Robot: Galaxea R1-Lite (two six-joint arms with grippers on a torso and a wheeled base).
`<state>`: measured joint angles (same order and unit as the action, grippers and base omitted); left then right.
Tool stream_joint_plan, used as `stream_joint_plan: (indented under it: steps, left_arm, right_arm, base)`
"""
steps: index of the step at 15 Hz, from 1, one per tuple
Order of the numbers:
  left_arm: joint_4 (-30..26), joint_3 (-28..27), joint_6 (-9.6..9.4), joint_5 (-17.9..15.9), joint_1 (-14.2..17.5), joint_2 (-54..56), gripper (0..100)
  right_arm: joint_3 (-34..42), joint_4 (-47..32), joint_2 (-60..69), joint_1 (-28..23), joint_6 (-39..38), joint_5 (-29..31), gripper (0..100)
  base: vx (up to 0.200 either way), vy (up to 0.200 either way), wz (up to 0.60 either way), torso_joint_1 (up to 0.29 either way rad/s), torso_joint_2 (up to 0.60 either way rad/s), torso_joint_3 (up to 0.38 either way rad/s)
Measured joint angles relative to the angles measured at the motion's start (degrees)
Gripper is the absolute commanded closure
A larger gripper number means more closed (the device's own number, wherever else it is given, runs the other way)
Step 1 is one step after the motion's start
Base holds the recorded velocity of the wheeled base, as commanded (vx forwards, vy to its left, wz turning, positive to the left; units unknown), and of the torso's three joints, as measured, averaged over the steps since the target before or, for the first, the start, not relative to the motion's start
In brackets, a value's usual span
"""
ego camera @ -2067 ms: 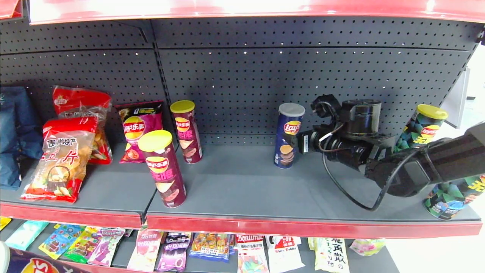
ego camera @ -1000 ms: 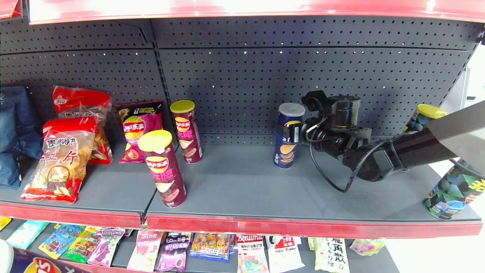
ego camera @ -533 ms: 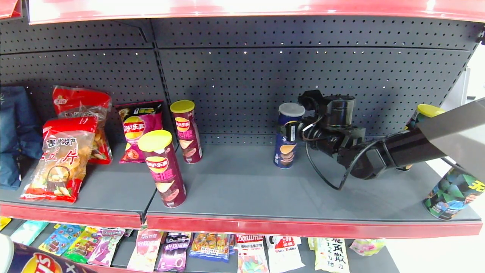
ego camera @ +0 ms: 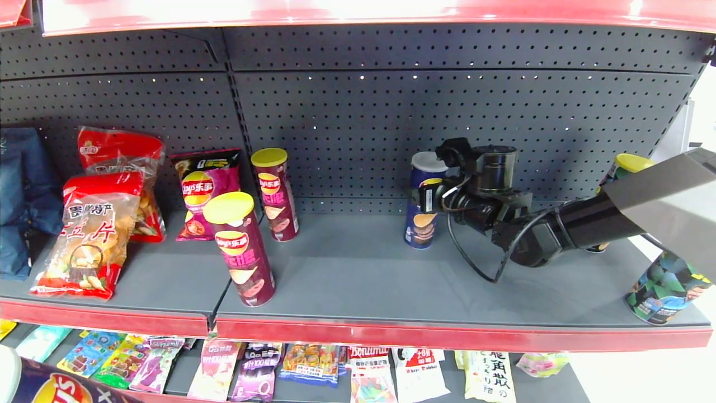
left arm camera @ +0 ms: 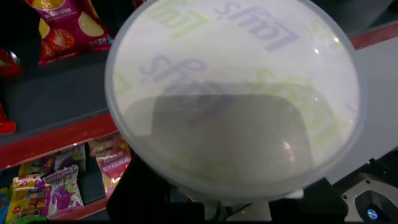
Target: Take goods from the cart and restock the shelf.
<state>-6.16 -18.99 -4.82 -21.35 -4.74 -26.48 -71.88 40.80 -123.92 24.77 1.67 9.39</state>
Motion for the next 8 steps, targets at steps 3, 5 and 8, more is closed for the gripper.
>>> stream_joint_plan:
  steps: [3, 5, 8]
  left_arm:
    - [0.0, 0.0, -0.02, 0.0, 0.0, 0.0, 100]
    - [0.0, 0.2, -0.02, 0.0, 0.0, 0.1, 100]
    - [0.0, 0.3, 0.02, 0.0, 0.0, 0.3, 100]
  right_arm:
    - [-0.1, 1.1, -0.5, 0.5, 0.0, 0.2, 100]
    - [0.0, 1.3, -0.6, 0.8, 0.1, 0.4, 100]
    - [1.3, 1.2, 0.6, 1.7, 0.2, 3.1, 100]
  base:
    - [0.000, 0.000, 0.00, 0.000, 0.00, 0.000]
    - [0.000, 0.000, 0.00, 0.000, 0.00, 0.000]
    - [0.000, 0.000, 0.00, 0.000, 0.00, 0.000]
